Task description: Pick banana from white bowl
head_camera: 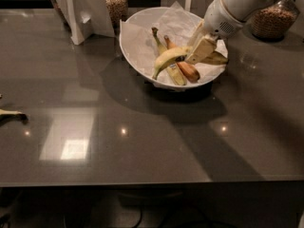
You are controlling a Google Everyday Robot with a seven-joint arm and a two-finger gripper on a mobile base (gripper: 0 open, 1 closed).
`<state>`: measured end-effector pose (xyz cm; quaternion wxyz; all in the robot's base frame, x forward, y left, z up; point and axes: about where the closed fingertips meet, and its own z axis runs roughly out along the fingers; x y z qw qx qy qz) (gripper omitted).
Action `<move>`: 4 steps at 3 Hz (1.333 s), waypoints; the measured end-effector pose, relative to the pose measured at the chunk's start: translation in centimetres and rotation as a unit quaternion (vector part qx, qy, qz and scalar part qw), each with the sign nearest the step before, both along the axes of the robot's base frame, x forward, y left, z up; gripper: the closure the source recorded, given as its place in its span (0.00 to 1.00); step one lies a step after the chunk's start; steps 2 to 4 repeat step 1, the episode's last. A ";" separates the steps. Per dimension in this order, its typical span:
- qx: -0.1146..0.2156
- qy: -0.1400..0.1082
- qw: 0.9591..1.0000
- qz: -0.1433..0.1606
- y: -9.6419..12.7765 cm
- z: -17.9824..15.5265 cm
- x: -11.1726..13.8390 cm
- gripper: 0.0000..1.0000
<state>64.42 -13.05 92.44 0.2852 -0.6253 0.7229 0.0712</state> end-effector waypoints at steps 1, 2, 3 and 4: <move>0.015 -0.021 0.999 0.022 -0.4 3.2 -3.3 1.00; 0.015 -0.021 0.999 0.022 -0.4 3.2 -3.3 1.00; 0.015 -0.021 0.999 0.022 -0.4 3.2 -3.3 1.00; 0.015 -0.021 0.999 0.022 -0.4 3.2 -3.3 1.00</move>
Offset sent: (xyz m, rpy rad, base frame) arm 0.0000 0.0000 0.0000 0.0000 0.0000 0.0000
